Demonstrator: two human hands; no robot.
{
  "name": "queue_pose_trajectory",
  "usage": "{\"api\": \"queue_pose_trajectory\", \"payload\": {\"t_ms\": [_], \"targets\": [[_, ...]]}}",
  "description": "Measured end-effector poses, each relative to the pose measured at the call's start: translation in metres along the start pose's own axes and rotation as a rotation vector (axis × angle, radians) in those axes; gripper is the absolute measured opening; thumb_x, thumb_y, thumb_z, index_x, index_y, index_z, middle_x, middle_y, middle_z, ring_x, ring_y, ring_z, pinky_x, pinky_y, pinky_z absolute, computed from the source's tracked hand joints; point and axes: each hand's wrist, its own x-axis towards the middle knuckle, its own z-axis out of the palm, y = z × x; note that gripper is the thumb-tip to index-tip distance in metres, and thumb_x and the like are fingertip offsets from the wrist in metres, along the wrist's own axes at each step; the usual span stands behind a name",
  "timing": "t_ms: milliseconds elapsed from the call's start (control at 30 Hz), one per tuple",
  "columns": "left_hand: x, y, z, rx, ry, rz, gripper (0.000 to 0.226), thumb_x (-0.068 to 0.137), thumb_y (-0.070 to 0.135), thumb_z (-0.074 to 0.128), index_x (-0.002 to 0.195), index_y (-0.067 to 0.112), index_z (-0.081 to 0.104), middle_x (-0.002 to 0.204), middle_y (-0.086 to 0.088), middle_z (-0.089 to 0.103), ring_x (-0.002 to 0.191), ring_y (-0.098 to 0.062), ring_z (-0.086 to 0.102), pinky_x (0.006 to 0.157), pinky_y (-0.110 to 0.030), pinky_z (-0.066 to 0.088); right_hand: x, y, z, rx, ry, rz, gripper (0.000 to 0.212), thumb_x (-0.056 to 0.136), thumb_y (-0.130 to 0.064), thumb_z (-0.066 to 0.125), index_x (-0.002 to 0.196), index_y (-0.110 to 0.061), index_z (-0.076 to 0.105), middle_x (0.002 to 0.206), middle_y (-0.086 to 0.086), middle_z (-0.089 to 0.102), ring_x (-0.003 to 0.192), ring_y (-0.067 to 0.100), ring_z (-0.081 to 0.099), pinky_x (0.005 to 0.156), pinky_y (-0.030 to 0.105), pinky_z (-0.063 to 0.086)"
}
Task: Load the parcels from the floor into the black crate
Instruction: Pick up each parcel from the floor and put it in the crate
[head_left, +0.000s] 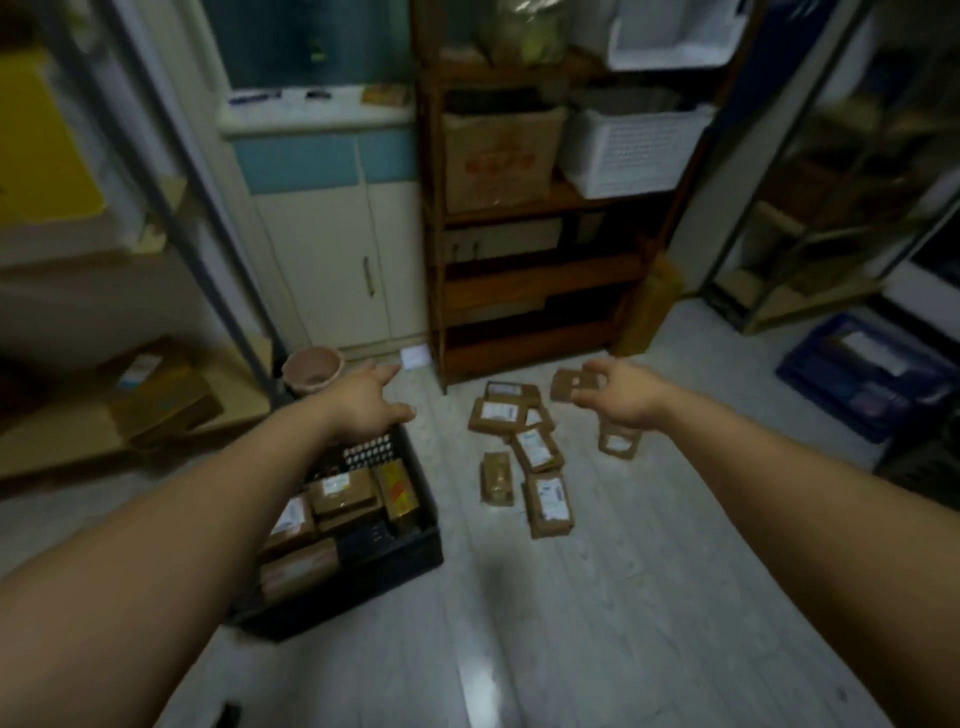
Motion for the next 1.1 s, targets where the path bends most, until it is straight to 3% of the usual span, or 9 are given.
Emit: {"api": "queue_pose_trajectory", "payload": {"t_ms": [200,333,500,633,767,1100], "targets": [[0.033,0.152,0.027,-0.054,-0.006,0.079,0.077,0.088,0.047,0.054,0.149,0.025,0.013,0.158,-0.005,0.005,0.144,-0.026,0.013,0.113,-0.038,0.017,-0.008,0.119,-0.096,0.021,0.088,0.035,0.064,0.091,-0.039,0.056,0.146,-0.019,0.030,0.151,0.005,0.032,0.132,0.025,0.039,0.101,0.033,0.035],[0.055,0.219,0.053,-0.053,-0.028,0.074,0.077,0.087,0.048,0.054,0.149,0.027,0.013,0.158,-0.006,0.009,0.143,-0.027,0.015,0.114,-0.042,0.019,-0.005,0.181,-0.132,0.050,0.094,0.054,0.064,0.091,-0.037,0.057,0.145,-0.019,0.030,0.149,0.005,0.035,0.132,0.025,0.039,0.100,0.033,0.035],[0.085,0.257,0.073,-0.034,-0.053,0.055,0.078,0.085,0.049,0.057,0.148,0.030,0.014,0.158,-0.004,0.006,0.143,-0.027,0.013,0.113,-0.043,0.016,0.022,0.230,-0.151,0.125,0.054,0.062,0.065,0.090,-0.036,0.057,0.146,-0.022,0.028,0.150,0.006,0.033,0.133,0.026,0.037,0.102,0.037,0.035],[0.128,0.276,0.076,-0.078,-0.077,0.034,0.079,0.083,0.050,0.058,0.147,0.033,0.014,0.158,-0.003,0.008,0.142,-0.027,0.016,0.112,-0.044,0.018,0.060,0.250,-0.156,0.138,0.035,0.110,0.064,0.090,-0.036,0.058,0.146,-0.023,0.029,0.148,0.006,0.036,0.129,0.025,0.041,0.095,0.034,0.037],[0.190,0.300,0.080,-0.141,-0.112,0.051,0.080,0.082,0.050,0.060,0.146,0.036,0.014,0.158,-0.001,0.006,0.141,-0.027,0.020,0.111,-0.044,0.025,0.116,0.268,-0.170,0.087,0.022,0.145,0.066,0.089,-0.039,0.058,0.146,-0.023,0.029,0.150,0.005,0.033,0.132,0.025,0.038,0.102,0.036,0.035],[0.336,0.395,0.093,-0.161,-0.288,0.135,0.074,0.089,0.040,0.055,0.149,0.024,0.015,0.158,-0.007,0.008,0.142,-0.030,0.017,0.112,-0.042,0.022,0.246,0.332,-0.222,0.098,-0.035,0.234,0.068,0.090,-0.042,0.057,0.146,-0.020,0.028,0.151,0.007,0.032,0.134,0.025,0.036,0.106,0.034,0.031]]}}
